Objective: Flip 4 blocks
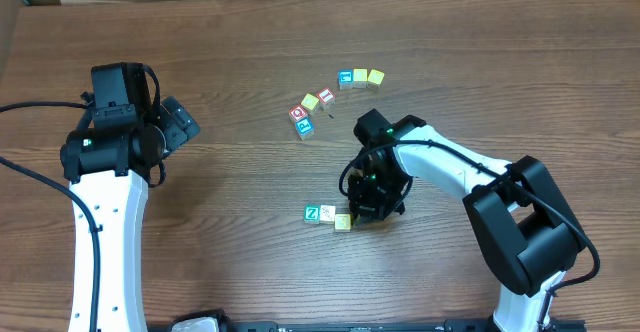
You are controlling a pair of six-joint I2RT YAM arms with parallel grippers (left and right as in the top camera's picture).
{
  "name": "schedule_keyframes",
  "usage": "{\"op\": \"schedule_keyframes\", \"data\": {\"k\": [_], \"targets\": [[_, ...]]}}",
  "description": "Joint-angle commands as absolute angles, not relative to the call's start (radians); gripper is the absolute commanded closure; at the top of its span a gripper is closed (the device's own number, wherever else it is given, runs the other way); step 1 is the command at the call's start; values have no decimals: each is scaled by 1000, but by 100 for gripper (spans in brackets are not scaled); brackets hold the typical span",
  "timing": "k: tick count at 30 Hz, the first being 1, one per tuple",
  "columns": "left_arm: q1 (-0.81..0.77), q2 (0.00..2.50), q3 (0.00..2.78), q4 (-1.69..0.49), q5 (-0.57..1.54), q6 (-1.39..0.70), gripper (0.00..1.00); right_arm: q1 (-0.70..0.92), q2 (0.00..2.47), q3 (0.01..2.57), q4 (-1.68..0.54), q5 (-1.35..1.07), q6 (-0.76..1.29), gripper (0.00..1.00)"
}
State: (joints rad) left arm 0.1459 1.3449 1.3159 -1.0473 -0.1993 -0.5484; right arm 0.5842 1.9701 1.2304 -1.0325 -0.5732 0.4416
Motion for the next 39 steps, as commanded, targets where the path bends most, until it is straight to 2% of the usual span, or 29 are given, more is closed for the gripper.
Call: {"op": "schedule_keyframes", "data": {"k": [1, 7, 12, 22, 30, 39], "targets": [[149, 1353, 1328, -1047, -212, -554, 0, 548, 1920, 1283, -1092, -492, 442, 96], [149, 1353, 1328, -1047, -212, -554, 0, 540, 1762, 1324, -1163, -342, 430, 96], [149, 1353, 1328, -1047, -212, -554, 0, 564, 1643, 1323, -1182, -329, 411, 96], [149, 1353, 1328, -1047, -212, -554, 0, 698, 1632, 1241, -1129, -315, 419, 96], [149, 1353, 1329, -1047, -212, -554, 0, 864, 1632, 1183, -1076, 17, 741, 96], [149, 1353, 1328, -1047, -212, -554, 0, 913, 1632, 1074, -959, 29, 869, 96]]}}
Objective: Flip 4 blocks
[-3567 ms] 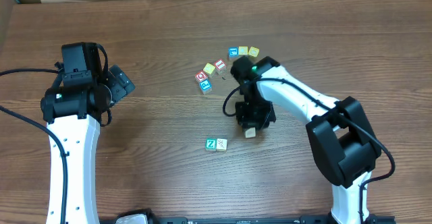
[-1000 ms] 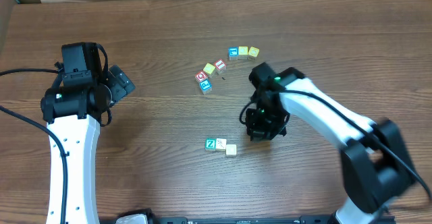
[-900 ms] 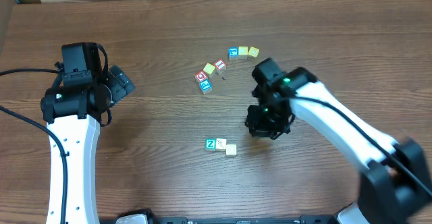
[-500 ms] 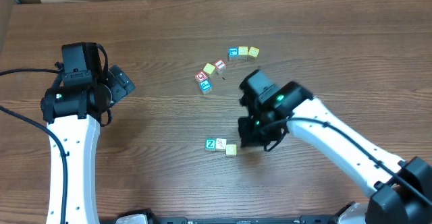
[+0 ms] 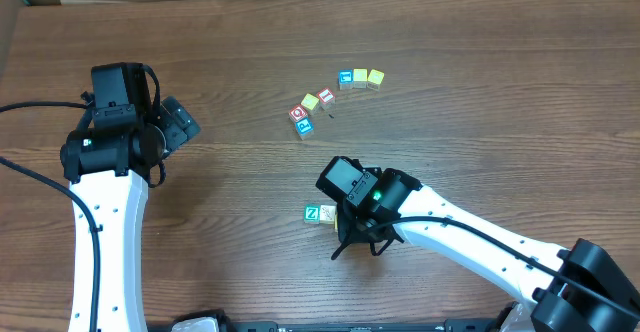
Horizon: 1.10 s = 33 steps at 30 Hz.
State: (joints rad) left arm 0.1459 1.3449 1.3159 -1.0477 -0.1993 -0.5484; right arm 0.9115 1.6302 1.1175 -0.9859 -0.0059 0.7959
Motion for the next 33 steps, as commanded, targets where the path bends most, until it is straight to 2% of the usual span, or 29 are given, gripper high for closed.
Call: {"op": "schedule_keyframes", "data": {"k": [1, 11, 16, 27, 33], "targets": [[149, 1353, 1328, -1047, -212, -554, 0, 913, 1632, 1057, -929, 15, 868, 96], [149, 1353, 1328, -1047, -212, -554, 0, 915, 1632, 1026, -831, -13, 870, 96], [149, 1353, 1328, -1047, -212, -554, 0, 916, 1632, 993, -826, -18, 987, 96], [149, 1353, 1329, -1047, -212, -554, 0, 918, 1632, 972, -735, -74, 1001, 96], [149, 1353, 1328, -1047, -212, -554, 1, 947, 1633, 967, -741, -68, 1106, 96]]}}
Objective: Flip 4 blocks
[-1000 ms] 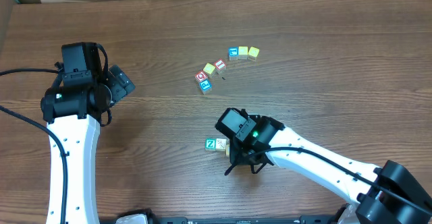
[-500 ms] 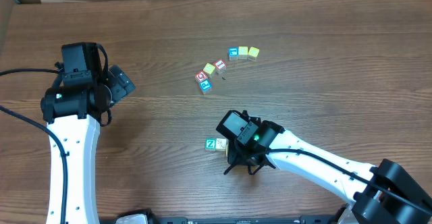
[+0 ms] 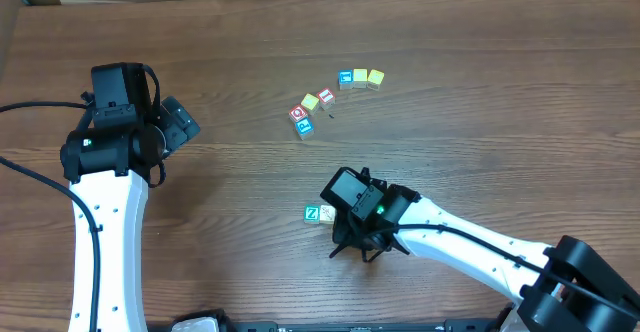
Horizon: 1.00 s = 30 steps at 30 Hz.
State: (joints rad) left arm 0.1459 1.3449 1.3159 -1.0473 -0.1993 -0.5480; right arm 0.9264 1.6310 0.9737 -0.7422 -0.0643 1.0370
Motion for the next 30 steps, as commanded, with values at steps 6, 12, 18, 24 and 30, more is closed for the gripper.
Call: {"op": "schedule_keyframes", "data": {"k": [6, 12, 18, 24, 30], "targets": [[149, 1353, 1328, -1047, -212, -554, 0, 990, 1635, 967, -729, -59, 1198, 96], [149, 1353, 1328, -1047, -212, -554, 0, 1006, 1657, 967, -702, -39, 1209, 96], [149, 1353, 1328, -1047, -212, -554, 0, 1006, 1680, 967, -689, -49, 1209, 96], [149, 1353, 1328, -1047, -212, -554, 0, 996, 1701, 967, -667, -58, 1209, 96], [149, 1353, 1328, -1047, -212, -554, 0, 992, 1708, 967, -653, -55, 1209, 96]]}}
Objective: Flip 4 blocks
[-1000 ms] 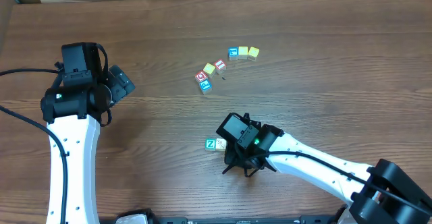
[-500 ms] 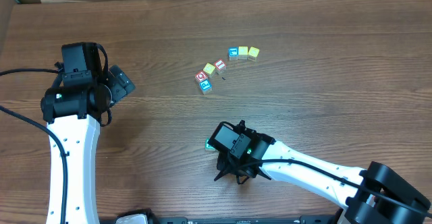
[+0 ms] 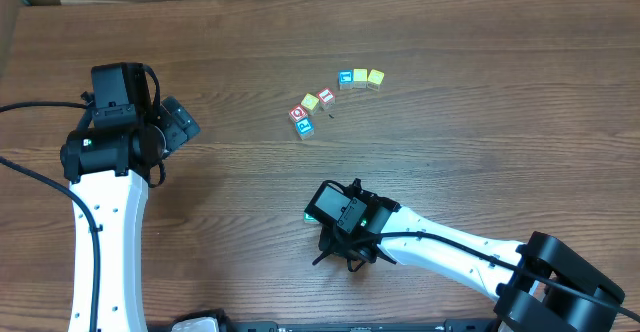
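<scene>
Seven small coloured blocks lie at the back centre: a row of three [image 3: 360, 76] and a looser cluster [image 3: 310, 110] to its left. Of the blocks at the front centre only a green edge [image 3: 307, 215] shows; my right wrist covers the others. My right gripper [image 3: 345, 260] points toward the table's front edge just in front of those blocks. Its fingers look spread, with nothing visible between them. My left gripper [image 3: 180, 122] hangs at the far left, well away from all blocks, and its jaw state is unclear.
The wooden table [image 3: 500, 132] carries only the blocks. A cardboard edge runs along the back left. The left arm's white link [image 3: 100, 242] stands along the left side. The right arm's white link [image 3: 450, 252] stretches across the front right.
My right wrist has shifted left and slightly forward. It now covers the green Z block and its neighbour, which were showing beside it. The left arm has not moved.
First my right gripper stood beside three blocks at the front centre, reaching in from the back. Then the arm lay low from the front right with its wrist over the rightmost block. It has shifted left at each moment since, hiding nearly all three now.
</scene>
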You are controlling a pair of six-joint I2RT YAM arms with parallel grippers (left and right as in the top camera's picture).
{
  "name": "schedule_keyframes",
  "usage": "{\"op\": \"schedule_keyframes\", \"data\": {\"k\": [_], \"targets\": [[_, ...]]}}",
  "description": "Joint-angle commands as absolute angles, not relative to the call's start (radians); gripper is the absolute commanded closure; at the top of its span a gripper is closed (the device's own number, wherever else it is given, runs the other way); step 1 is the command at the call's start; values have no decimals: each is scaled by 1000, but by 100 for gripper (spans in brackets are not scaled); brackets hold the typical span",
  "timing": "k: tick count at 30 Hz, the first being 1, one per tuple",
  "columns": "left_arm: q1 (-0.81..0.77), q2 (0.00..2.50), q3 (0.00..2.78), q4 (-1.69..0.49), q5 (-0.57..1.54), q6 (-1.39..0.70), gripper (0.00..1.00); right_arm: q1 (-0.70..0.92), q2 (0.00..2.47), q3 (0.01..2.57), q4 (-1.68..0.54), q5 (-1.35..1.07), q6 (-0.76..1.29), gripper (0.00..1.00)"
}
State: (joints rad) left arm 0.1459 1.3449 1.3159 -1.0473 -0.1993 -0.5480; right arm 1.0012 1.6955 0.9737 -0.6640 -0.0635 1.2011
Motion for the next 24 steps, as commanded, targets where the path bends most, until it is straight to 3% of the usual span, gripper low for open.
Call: {"op": "schedule_keyframes", "data": {"k": [1, 24], "targets": [[149, 1353, 1329, -1047, -212, -554, 0, 992, 1708, 967, -649, -53, 1209, 96], [149, 1353, 1328, -1047, -212, -554, 0, 970, 1718, 967, -646, -28, 1209, 96]]}}
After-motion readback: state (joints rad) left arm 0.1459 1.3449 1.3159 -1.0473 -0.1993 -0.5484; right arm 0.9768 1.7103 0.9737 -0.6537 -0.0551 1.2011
